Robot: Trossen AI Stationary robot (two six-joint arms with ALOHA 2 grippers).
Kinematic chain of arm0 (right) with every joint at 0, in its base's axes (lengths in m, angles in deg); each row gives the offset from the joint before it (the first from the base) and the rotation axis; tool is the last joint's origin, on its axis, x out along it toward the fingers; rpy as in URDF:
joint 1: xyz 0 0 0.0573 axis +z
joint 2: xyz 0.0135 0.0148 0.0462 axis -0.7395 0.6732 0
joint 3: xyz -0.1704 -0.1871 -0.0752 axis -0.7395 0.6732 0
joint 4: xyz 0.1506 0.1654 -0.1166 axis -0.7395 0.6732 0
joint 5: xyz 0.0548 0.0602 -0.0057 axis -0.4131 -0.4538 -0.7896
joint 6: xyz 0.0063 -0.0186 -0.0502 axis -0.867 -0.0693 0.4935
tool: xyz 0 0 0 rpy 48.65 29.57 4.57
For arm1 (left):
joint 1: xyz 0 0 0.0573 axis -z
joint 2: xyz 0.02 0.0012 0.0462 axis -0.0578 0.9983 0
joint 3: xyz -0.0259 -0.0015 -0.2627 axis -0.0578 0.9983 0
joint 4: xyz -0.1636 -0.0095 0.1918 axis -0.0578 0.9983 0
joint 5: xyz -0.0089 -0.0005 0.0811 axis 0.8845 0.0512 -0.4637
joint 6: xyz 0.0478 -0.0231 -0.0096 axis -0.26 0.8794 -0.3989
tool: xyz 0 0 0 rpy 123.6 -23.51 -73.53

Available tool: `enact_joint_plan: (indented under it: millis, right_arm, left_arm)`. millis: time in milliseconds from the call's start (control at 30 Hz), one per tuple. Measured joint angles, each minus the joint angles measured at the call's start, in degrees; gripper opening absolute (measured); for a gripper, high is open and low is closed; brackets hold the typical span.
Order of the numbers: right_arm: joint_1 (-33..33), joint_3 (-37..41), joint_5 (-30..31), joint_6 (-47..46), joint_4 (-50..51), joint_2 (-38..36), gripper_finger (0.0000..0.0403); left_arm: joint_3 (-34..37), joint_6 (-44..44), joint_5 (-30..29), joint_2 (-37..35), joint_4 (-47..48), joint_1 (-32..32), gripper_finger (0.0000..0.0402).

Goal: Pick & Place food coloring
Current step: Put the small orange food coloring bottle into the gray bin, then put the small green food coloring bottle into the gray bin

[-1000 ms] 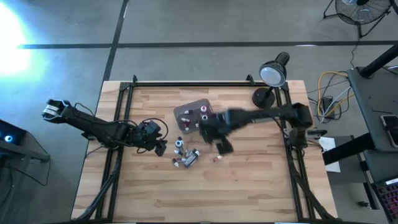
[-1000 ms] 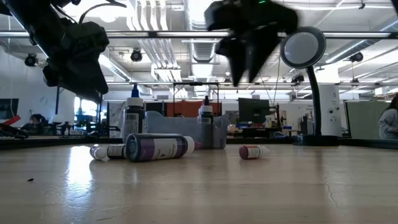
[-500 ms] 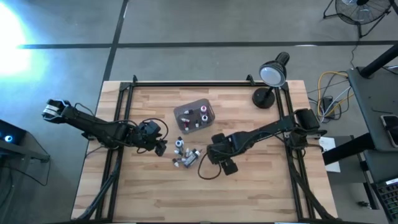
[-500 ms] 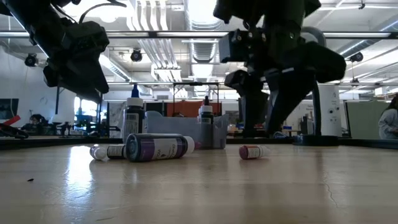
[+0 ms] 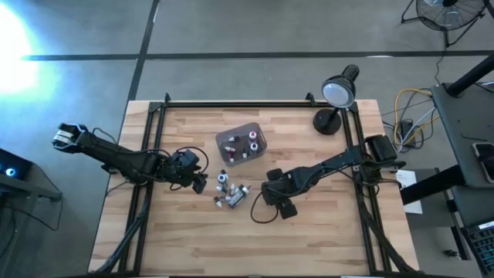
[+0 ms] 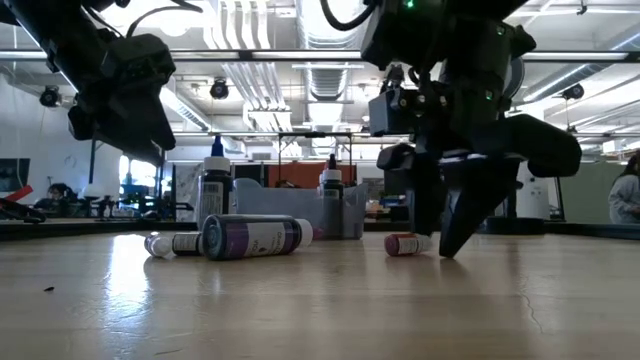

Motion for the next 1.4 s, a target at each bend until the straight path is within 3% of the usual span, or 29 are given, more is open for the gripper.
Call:
enact_joint_plan:
  millis: [467, 800, 933, 1167, 1300, 1400]
  right_arm:
    - [-2.15, -1.7, 0.76, -2.25, -2.34, 0.04, 0.0044]
    - [-8.79, -14.67, 6.39, -5.57, -0.87, -5.01, 0.0035]
    - [-16.48, -22.57, 1.11, -13.03, -0.59, -3.92, 0.0064]
    - [-24.5, -30.46, -5.99, -18.94, 5.67, -0.27, 0.0178]
    - [-23.59, -31.38, -5.82, -12.76, 13.08, -1.47, 0.0234]
    - [-20.34, -30.58, -4.53, -4.96, 17.31, -2.9, 0.026]
  left_arm:
    - [0.0, 4.81, -0.92, 0.0, -0.4, 0.0, 0.0213]
    - [0.0, 5.77, -1.67, 0.0, -0.71, 0.0, 0.0213]
    - [0.0, 5.75, -3.17, -0.02, -0.92, -0.02, 0.0213]
    - [0.04, 5.85, -3.37, 0.0, -2.23, -0.04, 0.0213]
    - [0.29, 5.84, -0.91, -0.01, -4.66, -0.04, 0.0213]
    - [1.47, 0.75, 5.55, 0.0, -8.92, 1.05, 0.0213]
